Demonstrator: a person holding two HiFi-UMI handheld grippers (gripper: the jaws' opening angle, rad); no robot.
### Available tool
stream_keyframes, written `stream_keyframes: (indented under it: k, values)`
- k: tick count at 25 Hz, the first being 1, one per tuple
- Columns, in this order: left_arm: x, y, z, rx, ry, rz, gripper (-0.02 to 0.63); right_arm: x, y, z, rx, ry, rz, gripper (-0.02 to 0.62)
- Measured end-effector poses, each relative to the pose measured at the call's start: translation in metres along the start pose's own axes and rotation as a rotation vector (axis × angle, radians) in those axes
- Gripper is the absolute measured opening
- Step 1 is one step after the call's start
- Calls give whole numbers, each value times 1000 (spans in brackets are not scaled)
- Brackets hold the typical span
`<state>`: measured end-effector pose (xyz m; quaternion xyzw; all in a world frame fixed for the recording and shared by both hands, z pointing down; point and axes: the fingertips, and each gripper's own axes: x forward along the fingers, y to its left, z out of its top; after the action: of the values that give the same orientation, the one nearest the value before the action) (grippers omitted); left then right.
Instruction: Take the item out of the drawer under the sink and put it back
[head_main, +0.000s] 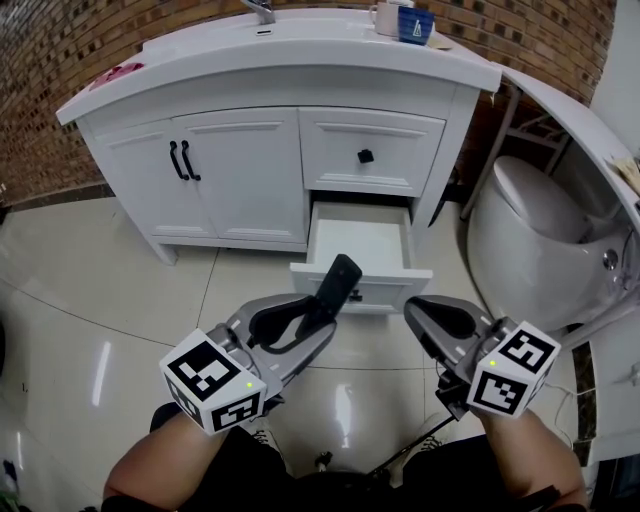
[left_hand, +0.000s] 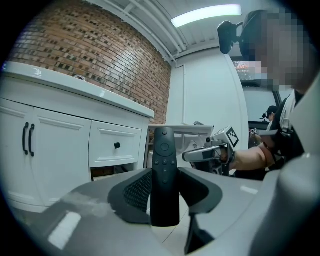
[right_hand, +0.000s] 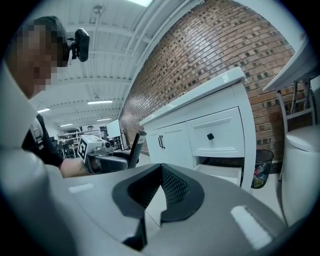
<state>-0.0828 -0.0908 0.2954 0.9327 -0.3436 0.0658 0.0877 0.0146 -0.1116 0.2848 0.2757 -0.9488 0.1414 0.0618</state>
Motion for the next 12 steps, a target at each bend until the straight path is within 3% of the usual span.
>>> stream_keyframes:
  k: [6, 12]
  values:
    - [-1, 3, -2, 19, 16, 17, 169, 0, -3, -1, 4, 3, -8, 3]
    - [-1, 23, 8, 118, 31, 89, 169, 2, 1, 2, -10, 0, -3, 2]
